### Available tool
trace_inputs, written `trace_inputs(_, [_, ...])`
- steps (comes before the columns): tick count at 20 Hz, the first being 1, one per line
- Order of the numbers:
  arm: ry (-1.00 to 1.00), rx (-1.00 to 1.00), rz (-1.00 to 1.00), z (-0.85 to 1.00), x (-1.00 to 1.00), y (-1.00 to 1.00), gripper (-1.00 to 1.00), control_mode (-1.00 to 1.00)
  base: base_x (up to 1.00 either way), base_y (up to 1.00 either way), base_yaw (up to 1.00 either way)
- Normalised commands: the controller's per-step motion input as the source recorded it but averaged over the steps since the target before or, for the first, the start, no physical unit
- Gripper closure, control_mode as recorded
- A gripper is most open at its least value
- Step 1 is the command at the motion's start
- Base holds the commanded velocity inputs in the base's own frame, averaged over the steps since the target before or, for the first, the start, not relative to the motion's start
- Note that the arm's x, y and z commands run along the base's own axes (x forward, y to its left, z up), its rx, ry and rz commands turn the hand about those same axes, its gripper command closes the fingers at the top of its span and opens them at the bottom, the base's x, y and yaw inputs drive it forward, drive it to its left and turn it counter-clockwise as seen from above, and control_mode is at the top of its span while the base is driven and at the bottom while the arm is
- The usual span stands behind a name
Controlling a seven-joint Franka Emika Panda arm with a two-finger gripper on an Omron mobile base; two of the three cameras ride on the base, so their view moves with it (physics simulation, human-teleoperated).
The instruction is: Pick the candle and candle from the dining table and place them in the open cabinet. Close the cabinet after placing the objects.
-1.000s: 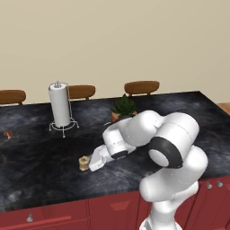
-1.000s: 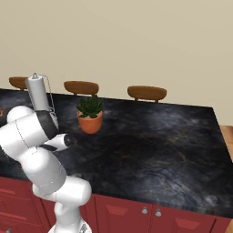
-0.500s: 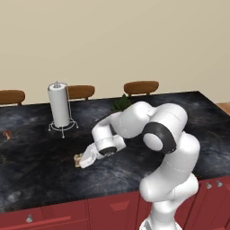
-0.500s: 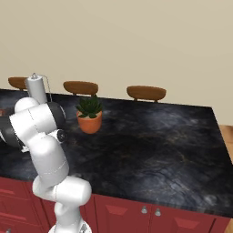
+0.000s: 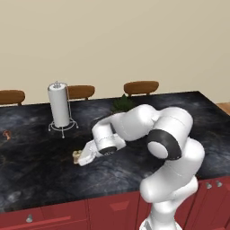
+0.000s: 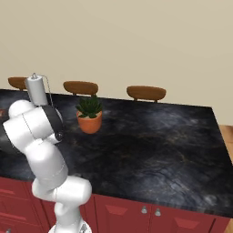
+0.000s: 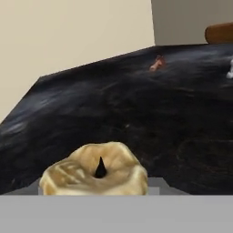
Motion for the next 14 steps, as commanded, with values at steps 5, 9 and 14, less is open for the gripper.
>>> trace_inputs(5, [-0.20, 0.12, -0.01, 1.00, -0.69, -0.39, 1.00, -1.00, 0.00, 0.00, 0.00])
trace_inputs(9, [-0.10, 0.07, -0.04, 1.00, -0.74, -0.46, 1.00, -1.00, 0.00, 0.00, 0.00])
trace_inputs(14, [-0.02, 0.00, -0.04, 1.00, -0.71, -0.30, 1.00, -1.00, 0.00, 0.00, 0.00])
